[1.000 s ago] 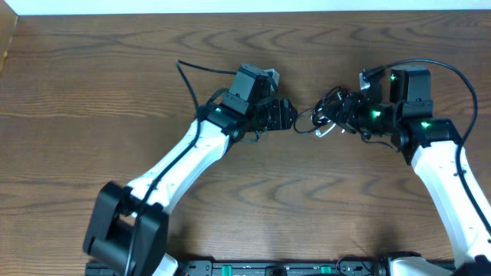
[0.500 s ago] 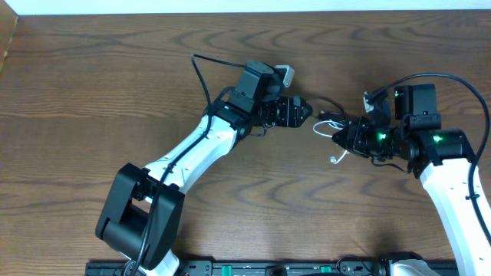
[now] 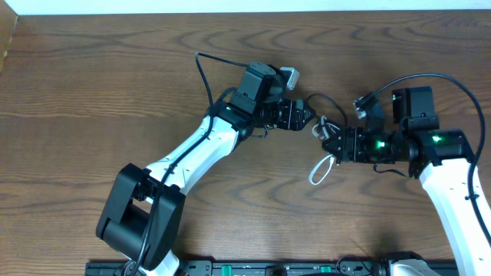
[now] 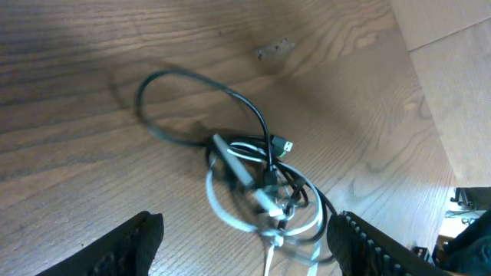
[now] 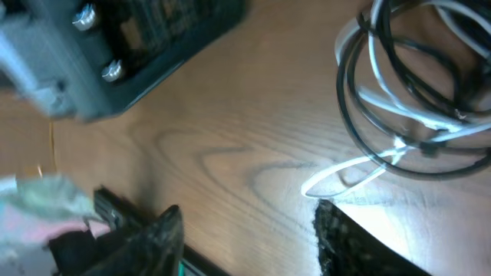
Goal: Untangle cables
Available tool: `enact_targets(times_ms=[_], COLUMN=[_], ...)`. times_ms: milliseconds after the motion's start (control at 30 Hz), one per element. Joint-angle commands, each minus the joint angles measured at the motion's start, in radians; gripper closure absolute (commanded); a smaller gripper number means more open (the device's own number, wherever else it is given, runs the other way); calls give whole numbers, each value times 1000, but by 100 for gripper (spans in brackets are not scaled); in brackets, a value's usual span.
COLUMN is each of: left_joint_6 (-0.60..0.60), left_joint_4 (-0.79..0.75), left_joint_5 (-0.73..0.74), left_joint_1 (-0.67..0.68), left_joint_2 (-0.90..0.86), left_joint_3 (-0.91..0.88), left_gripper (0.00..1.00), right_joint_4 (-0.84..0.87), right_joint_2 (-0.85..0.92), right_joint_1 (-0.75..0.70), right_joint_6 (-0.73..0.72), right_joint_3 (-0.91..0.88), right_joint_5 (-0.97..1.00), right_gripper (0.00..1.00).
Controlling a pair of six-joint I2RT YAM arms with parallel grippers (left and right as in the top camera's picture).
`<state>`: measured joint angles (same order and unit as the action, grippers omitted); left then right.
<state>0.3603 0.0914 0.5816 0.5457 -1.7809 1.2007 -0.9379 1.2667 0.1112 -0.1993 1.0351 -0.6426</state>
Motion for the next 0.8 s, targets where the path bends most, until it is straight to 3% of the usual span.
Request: enact_targets(times_ms=[0,100,267,567,767], left_joint_6=[-35,-35,-39,16,77], left_joint_4=[13,43,64,42,-38], left_joint_5=[10,20,39,-124,-187], left_joint_1=[-22,-51,-40,80,91], left_joint_2=[-14,-14,-14,-83,-179], left_joint_3=[-3,-3,-3,-3,-3], left_gripper=[27,27,27,27,28], right_joint_4=[-11,-10,12,13,12], right_joint_2=[-14,-14,-14,-14,-14], right_joint_1=[22,-5,-73,-112,-111], right_joint_6=[74,-93,-226,-230,-230], right_joint_3=[10,10,10,10,10], right_joint_5=[-8,198,399,428,428], right_gripper=[43,43,42,42,42])
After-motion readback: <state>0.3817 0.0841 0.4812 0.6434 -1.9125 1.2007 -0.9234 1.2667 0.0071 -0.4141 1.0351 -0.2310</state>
